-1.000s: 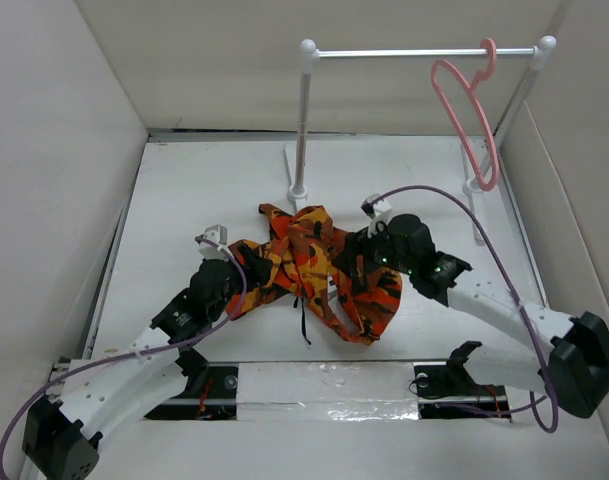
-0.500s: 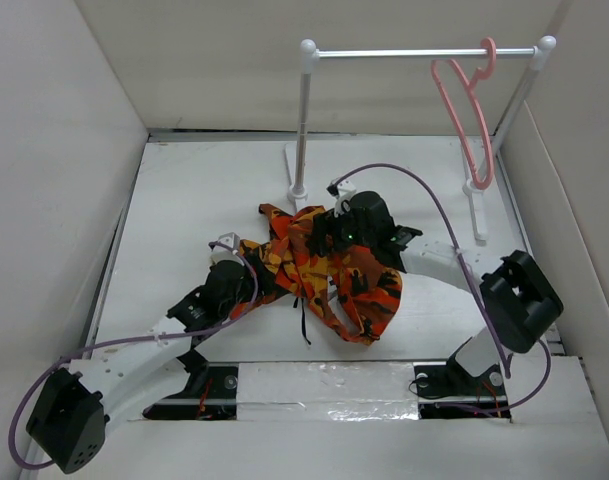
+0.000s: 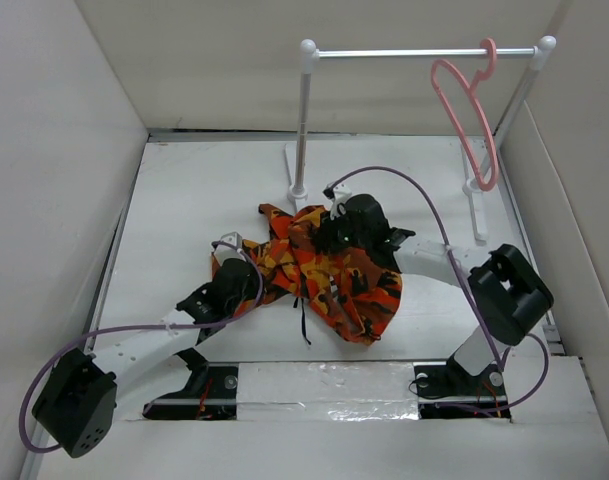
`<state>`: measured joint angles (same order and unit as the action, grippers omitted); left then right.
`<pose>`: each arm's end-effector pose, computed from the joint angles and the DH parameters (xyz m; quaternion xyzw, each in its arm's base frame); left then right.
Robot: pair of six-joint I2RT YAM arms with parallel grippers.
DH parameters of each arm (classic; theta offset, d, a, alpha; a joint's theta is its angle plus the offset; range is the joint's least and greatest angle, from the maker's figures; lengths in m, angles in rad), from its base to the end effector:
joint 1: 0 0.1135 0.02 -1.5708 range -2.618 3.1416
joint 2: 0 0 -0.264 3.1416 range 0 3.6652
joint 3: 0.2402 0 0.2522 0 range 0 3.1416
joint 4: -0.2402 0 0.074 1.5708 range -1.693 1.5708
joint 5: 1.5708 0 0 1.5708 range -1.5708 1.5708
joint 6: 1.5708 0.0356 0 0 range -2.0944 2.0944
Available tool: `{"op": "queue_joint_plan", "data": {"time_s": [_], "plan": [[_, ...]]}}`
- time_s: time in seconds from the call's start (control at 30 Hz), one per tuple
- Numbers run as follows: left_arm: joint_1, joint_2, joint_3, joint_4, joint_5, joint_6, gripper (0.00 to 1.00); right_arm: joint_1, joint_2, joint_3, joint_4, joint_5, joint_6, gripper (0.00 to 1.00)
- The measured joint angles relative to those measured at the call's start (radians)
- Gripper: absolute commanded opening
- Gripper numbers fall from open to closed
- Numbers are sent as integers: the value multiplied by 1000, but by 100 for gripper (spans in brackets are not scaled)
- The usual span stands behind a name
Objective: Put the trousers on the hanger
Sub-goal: Flatten out the trousers at the center of the board.
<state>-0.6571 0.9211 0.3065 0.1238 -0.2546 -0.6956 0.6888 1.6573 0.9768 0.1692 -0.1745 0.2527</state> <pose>0.1564 -0.1094 0.1804 -0.0816 0.8494 -0.2343 0.4659 0.2787 0.2374 0.2157 -0.2289 0.8298 0.2953 0.4145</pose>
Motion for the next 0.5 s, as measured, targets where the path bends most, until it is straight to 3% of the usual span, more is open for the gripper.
{"op": "queue_joint_plan", "data": {"time_s": [0.03, 0.1, 0.27, 0.5], "plan": [[0, 0, 2, -2, -12, -2, 0, 0, -15, -11, 7, 2, 4, 5], [0, -6, 7, -7, -37, -5, 0, 4, -63, -37, 11, 6, 5, 0], [-2, -118, 79, -124, -165, -11, 0, 36, -333, -118, -65, 91, -4, 0], [5, -327, 227, -222, -375, -13, 0, 174, -844, -144, -343, 237, -10, 0]]}}
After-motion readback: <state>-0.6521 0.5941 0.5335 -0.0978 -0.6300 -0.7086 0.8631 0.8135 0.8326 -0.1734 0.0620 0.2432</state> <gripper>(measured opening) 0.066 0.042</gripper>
